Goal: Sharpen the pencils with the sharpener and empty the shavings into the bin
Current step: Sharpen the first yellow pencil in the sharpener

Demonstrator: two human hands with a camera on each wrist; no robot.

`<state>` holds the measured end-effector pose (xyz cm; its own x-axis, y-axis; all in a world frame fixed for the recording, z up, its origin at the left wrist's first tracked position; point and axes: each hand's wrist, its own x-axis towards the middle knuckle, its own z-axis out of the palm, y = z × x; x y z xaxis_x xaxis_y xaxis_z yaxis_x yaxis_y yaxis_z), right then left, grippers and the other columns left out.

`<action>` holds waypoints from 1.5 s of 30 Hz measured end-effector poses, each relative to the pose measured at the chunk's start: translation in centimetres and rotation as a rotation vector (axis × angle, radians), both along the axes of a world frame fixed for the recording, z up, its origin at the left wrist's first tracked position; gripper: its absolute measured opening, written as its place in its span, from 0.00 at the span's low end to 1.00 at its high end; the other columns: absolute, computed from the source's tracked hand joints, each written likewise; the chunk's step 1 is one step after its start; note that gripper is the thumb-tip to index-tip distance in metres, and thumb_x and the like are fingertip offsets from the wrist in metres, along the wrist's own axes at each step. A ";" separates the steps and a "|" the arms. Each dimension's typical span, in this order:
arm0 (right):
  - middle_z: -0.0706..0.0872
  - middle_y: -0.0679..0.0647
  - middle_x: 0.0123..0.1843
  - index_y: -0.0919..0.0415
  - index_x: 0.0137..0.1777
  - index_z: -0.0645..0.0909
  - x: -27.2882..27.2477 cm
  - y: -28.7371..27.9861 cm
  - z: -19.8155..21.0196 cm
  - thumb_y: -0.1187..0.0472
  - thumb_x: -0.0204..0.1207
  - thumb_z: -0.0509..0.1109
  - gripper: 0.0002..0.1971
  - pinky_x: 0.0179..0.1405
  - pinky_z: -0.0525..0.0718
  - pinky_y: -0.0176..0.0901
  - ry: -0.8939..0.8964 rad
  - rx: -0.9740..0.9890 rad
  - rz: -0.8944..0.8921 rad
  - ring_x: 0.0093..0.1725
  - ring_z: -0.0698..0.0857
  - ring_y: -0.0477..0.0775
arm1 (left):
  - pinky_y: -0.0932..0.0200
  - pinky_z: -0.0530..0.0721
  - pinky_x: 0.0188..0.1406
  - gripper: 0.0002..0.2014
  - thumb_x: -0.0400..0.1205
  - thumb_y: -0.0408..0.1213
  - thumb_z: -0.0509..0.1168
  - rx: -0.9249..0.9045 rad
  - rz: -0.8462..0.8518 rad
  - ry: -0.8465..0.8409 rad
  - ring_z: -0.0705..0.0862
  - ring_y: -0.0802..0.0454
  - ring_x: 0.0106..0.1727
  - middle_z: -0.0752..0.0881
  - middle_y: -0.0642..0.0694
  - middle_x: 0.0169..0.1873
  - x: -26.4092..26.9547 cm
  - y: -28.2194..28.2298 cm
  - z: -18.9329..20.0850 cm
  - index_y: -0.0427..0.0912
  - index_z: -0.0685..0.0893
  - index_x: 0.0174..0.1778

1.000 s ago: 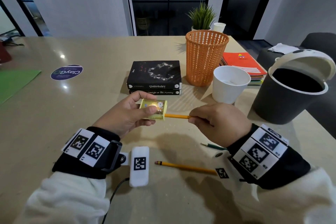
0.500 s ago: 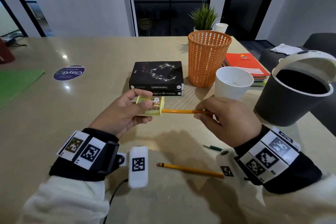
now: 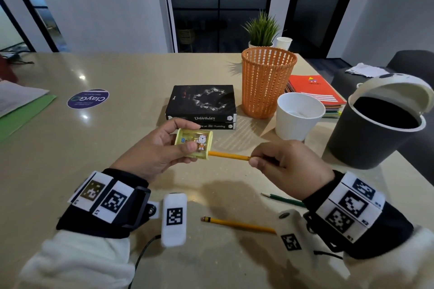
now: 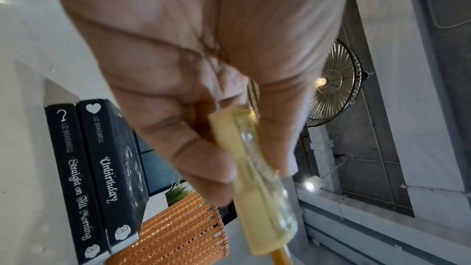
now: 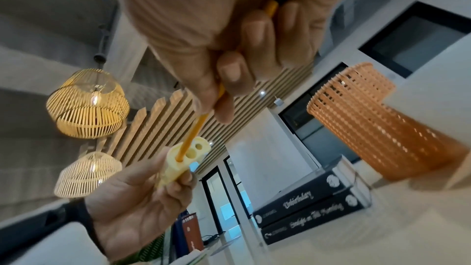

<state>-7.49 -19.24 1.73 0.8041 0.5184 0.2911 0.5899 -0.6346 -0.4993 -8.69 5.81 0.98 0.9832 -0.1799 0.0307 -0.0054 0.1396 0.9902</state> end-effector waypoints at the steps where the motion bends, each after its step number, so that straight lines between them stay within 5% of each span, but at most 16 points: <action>1: 0.79 0.44 0.26 0.53 0.40 0.85 0.0 0.0 0.1 0.55 0.76 0.68 0.07 0.29 0.74 0.40 0.046 -0.012 0.006 0.27 0.76 0.41 | 0.67 0.85 0.31 0.28 0.45 0.53 0.84 0.006 -0.005 -0.007 0.88 0.52 0.32 0.90 0.48 0.38 0.0 0.0 0.0 0.55 0.87 0.41; 4: 0.80 0.46 0.27 0.48 0.38 0.82 -0.1 0.1 0.5 0.54 0.77 0.66 0.07 0.31 0.74 0.41 0.115 -0.031 0.000 0.28 0.75 0.43 | 0.67 0.84 0.31 0.27 0.47 0.54 0.84 0.008 -0.004 -0.012 0.88 0.52 0.33 0.90 0.47 0.39 0.0 0.0 0.1 0.55 0.88 0.42; 8: 0.81 0.46 0.29 0.50 0.45 0.84 -0.1 0.2 0.9 0.49 0.73 0.69 0.07 0.32 0.80 0.47 -0.018 -0.024 -0.049 0.31 0.79 0.45 | 0.68 0.84 0.27 0.30 0.47 0.53 0.84 -0.025 0.034 0.011 0.87 0.52 0.30 0.90 0.46 0.37 0.3 0.1 -0.1 0.50 0.87 0.44; 12: 0.77 0.41 0.30 0.51 0.48 0.82 0.3 -0.3 1.0 0.52 0.69 0.74 0.09 0.31 0.74 0.28 -0.030 0.082 -0.072 0.33 0.78 0.40 | 0.68 0.84 0.25 0.24 0.55 0.49 0.81 -0.099 0.084 0.044 0.84 0.53 0.26 0.88 0.45 0.36 0.4 0.4 -0.4 0.47 0.85 0.46; 17: 0.83 0.42 0.30 0.57 0.40 0.85 0.2 -0.7 0.8 0.61 0.68 0.77 0.03 0.32 0.76 0.25 -0.055 0.217 -0.070 0.38 0.80 0.43 | 0.68 0.83 0.23 0.39 0.40 0.51 0.85 -0.140 0.124 0.059 0.85 0.52 0.25 0.90 0.47 0.33 0.5 0.4 -0.6 0.45 0.82 0.47; 22: 0.85 0.50 0.30 0.59 0.39 0.86 0.4 -1.0 0.6 0.59 0.70 0.75 0.04 0.32 0.77 0.33 -0.147 0.224 -0.020 0.36 0.80 0.48 | 0.69 0.83 0.22 0.43 0.38 0.50 0.86 -0.151 0.128 0.081 0.86 0.52 0.25 0.90 0.47 0.33 0.4 0.1 -0.8 0.42 0.79 0.48; 25: 0.83 0.46 0.28 0.58 0.37 0.85 0.3 -1.0 0.4 0.56 0.69 0.70 0.06 0.30 0.74 0.28 -0.147 0.224 0.002 0.34 0.79 0.45 | 0.69 0.83 0.23 0.43 0.38 0.50 0.86 -0.146 0.126 0.085 0.86 0.52 0.26 0.90 0.46 0.33 0.4 0.1 -0.8 0.43 0.79 0.48; 39: 0.82 0.50 0.27 0.55 0.34 0.84 0.1 -0.8 -0.7 0.57 0.76 0.67 0.10 0.30 0.72 0.32 0.094 0.148 -0.026 0.35 0.78 0.48 | 0.67 0.85 0.28 0.40 0.42 0.51 0.85 -0.054 0.105 0.029 0.87 0.52 0.30 0.90 0.47 0.35 -0.2 0.2 -0.4 0.46 0.79 0.48; 43: 0.82 0.51 0.27 0.58 0.38 0.85 0.3 -0.9 -0.2 0.54 0.73 0.70 0.08 0.26 0.72 0.36 0.066 0.147 -0.024 0.33 0.78 0.49 | 0.68 0.84 0.27 0.27 0.57 0.36 0.83 -0.036 0.107 0.047 0.87 0.52 0.28 0.88 0.41 0.37 -0.1 0.3 -0.1 0.45 0.78 0.48; 45: 0.80 0.47 0.28 0.54 0.42 0.85 0.3 -1.0 0.2 0.53 0.69 0.73 0.06 0.28 0.74 0.34 0.036 0.164 -0.015 0.33 0.78 0.47 | 0.67 0.84 0.26 0.32 0.52 0.42 0.85 -0.047 0.113 0.049 0.87 0.51 0.28 0.89 0.42 0.36 0.0 0.2 -0.1 0.44 0.78 0.49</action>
